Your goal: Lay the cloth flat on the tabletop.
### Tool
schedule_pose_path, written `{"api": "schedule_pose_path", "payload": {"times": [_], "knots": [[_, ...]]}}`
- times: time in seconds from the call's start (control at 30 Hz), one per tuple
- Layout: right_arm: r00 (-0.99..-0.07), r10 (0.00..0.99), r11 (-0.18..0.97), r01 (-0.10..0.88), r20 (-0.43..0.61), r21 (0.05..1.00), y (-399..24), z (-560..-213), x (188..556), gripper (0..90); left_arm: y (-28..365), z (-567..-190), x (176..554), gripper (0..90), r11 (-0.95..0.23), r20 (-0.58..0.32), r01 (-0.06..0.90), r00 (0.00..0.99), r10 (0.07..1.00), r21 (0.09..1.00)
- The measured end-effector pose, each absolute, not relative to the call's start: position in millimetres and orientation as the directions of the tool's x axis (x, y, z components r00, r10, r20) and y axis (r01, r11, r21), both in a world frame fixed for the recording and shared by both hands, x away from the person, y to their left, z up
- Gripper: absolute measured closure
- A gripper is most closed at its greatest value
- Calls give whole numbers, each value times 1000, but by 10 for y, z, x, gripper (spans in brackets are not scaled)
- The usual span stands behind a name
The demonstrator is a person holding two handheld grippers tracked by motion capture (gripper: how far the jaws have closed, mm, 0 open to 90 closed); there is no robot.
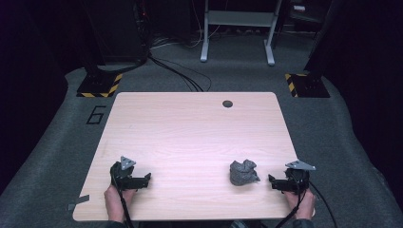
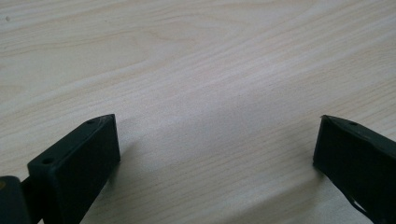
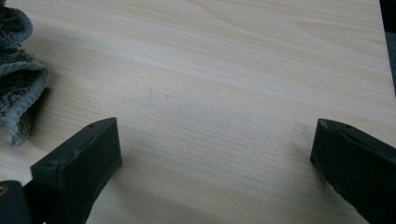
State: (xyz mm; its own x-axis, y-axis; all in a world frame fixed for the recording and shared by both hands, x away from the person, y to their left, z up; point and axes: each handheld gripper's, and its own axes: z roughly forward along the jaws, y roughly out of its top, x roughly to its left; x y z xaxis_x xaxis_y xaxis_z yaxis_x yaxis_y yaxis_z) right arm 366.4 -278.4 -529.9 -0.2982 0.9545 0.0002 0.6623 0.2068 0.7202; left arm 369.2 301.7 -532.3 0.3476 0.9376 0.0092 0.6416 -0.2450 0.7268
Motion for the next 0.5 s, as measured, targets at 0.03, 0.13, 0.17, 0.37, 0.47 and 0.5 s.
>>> {"api": "schedule_pose_path", "payload": {"times": [0.03, 0.13, 0.17, 0.37, 0.47, 0.5], "knots": [[-298, 955, 207, 663, 0, 720, -2784, -5299, 3664, 15, 3019, -5321, 3692, 3, -247, 8, 644, 350, 937, 725], [-299, 954, 208, 662, -1, 720, -2789, -5296, 3665, 21, 3019, -5322, 3692, 4, -246, 8, 643, 350, 937, 726], [-299, 954, 208, 662, -1, 720, -2789, -5296, 3665, 21, 3019, -5322, 3692, 3, -246, 8, 643, 350, 937, 726], [-306, 952, 210, 660, 2, 722, -2794, -5293, 3660, 39, 3017, -5324, 3692, 2, -244, 9, 642, 347, 938, 727], [-306, 952, 211, 661, 2, 720, -2794, -5290, 3665, 40, 3021, -5320, 3692, 3, -247, 7, 644, 351, 937, 724], [-306, 952, 211, 661, 2, 720, -2794, -5290, 3665, 40, 3021, -5320, 3692, 3, -247, 7, 644, 351, 937, 724]]}}
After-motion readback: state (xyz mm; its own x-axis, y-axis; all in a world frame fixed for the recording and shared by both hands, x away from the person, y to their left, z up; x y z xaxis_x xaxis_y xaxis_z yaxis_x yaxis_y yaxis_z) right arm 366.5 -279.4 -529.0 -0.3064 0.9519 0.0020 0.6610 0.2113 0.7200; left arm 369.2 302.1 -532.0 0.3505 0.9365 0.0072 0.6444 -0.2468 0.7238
